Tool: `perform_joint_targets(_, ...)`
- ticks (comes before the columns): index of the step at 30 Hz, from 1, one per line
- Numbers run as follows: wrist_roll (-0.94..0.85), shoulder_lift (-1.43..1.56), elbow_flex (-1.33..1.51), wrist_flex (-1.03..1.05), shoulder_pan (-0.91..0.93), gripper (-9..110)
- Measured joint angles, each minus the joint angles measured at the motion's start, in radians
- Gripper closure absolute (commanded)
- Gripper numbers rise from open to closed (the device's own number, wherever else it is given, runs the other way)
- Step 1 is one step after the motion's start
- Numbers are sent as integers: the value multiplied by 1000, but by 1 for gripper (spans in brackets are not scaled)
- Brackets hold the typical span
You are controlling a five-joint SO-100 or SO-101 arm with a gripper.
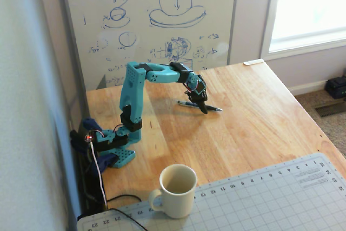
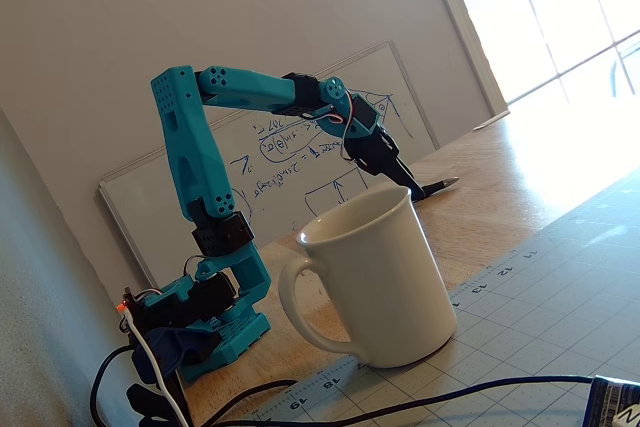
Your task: Grasp a pen and put it in a mug.
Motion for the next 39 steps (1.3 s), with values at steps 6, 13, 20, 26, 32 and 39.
perform_joint_targets(6, 0, -46, 0, -149, 0, 77)
perform_joint_targets(13, 0, -81, 0, -213, 0, 77)
perform_joint_targets(20, 0, -83, 0, -215, 0, 82)
perform_joint_targets(26, -43, -83, 0, -215, 0, 91)
perform_joint_targets(32, -166, -83, 35, -215, 28, 92)
perform_joint_targets(39, -239, -83, 35, -221, 44, 92)
